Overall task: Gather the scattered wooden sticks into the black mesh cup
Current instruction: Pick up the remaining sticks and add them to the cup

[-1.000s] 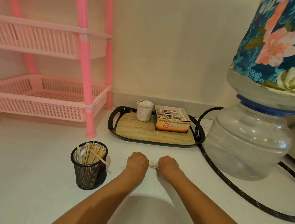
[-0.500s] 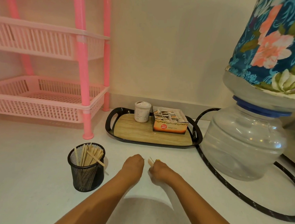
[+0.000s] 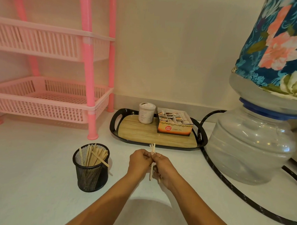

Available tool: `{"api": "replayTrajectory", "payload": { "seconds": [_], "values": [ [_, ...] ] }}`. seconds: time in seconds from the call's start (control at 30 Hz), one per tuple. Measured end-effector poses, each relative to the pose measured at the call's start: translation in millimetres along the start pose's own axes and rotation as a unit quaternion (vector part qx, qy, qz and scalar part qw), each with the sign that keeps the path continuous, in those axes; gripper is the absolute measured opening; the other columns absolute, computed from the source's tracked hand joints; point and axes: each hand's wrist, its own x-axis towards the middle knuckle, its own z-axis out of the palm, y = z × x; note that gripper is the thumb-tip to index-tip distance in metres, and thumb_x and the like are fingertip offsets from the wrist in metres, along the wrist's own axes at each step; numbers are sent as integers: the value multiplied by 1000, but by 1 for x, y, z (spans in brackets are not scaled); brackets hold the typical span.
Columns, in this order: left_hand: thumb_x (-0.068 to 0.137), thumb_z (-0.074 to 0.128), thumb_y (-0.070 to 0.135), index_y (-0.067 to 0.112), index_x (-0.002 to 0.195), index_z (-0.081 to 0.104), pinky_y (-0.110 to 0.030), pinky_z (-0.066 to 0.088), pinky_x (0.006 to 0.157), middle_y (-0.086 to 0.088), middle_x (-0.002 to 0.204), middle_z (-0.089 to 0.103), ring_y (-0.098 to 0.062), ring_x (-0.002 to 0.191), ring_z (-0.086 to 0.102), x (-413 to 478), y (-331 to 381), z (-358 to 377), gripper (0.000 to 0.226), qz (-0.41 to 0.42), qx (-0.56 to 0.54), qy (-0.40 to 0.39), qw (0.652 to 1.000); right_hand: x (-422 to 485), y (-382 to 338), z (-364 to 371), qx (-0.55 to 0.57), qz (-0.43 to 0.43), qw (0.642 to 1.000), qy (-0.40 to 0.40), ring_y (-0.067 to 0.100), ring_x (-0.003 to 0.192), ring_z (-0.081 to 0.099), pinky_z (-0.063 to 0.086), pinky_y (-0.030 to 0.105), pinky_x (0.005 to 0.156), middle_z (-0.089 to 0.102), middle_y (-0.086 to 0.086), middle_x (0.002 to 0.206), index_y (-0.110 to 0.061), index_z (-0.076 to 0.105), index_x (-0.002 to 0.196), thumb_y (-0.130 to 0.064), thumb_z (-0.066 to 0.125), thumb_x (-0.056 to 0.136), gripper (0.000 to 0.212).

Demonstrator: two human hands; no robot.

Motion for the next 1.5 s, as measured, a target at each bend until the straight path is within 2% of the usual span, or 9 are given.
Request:
{"api": "replayTrajectory", "payload": {
  "seconds": [0.3,0.43,0.53,0.7,0.83,0.97,1.1,1.3,1.5],
  "values": [
    [89,57,18,14,131,41,-37,46,96,-6,125,57,-23,113,56,-8,40,-16,45,101,180,-5,978,-1,-29,8,110,-81,989,47,19,81,60,48,28,75,65,11,92,-14,61,84,-14,43,97,23],
    [86,59,17,17,121,54,-31,46,84,-1,118,58,-16,100,56,-15,68,-50,35,210,189,24,959,-6,-42,21,159,-116,980,5,14,73,61,48,22,61,64,6,84,-11,60,100,-9,40,97,20],
    [87,58,15,16,106,64,-30,47,78,2,103,62,-13,88,57,-13,79,-85,20,246,162,69,953,-14,-55,39,200,-165,964,-58,14,79,65,53,28,77,67,5,87,-9,59,107,-6,39,97,22],
    [89,58,24,9,103,66,-31,42,81,-8,105,68,-21,94,60,9,53,-143,22,160,211,148,953,-26,-68,72,156,-216,955,-130,20,111,60,47,34,97,62,18,121,2,56,112,-8,41,97,24],
    [88,60,24,4,101,68,-37,45,85,-16,105,69,-30,96,61,21,15,-167,25,48,218,129,966,-32,-64,94,76,-242,954,-159,18,123,52,34,37,111,64,7,121,-21,62,91,-15,44,96,20],
    [87,61,20,5,96,71,-28,42,72,-11,90,69,-22,82,58,20,-11,-168,19,0,105,90,990,-33,-56,108,25,-237,957,-163,15,123,48,40,22,96,59,4,130,-31,62,89,-22,45,96,20],
    [93,51,14,11,87,70,-23,41,58,-1,71,67,-14,67,60,18,-18,-166,20,-32,-15,68,997,-28,-50,111,5,-236,956,-174,-13,83,61,44,0,57,62,3,117,-28,59,88,-18,45,97,20],
    [94,49,17,6,95,67,-29,49,65,-10,78,68,-23,72,63,19,-20,-157,21,-50,-65,46,996,-20,-35,109,-61,-227,956,-175,19,108,60,51,26,88,63,14,120,-7,58,115,-19,45,97,25],
    [95,47,19,14,78,67,-27,48,62,-8,72,66,-19,66,60,15,-15,-129,26,-33,-108,38,993,-17,-36,83,-20,-206,966,-156,-6,84,61,49,7,66,65,-5,99,-13,61,110,-31,45,95,28]
  ]
}}
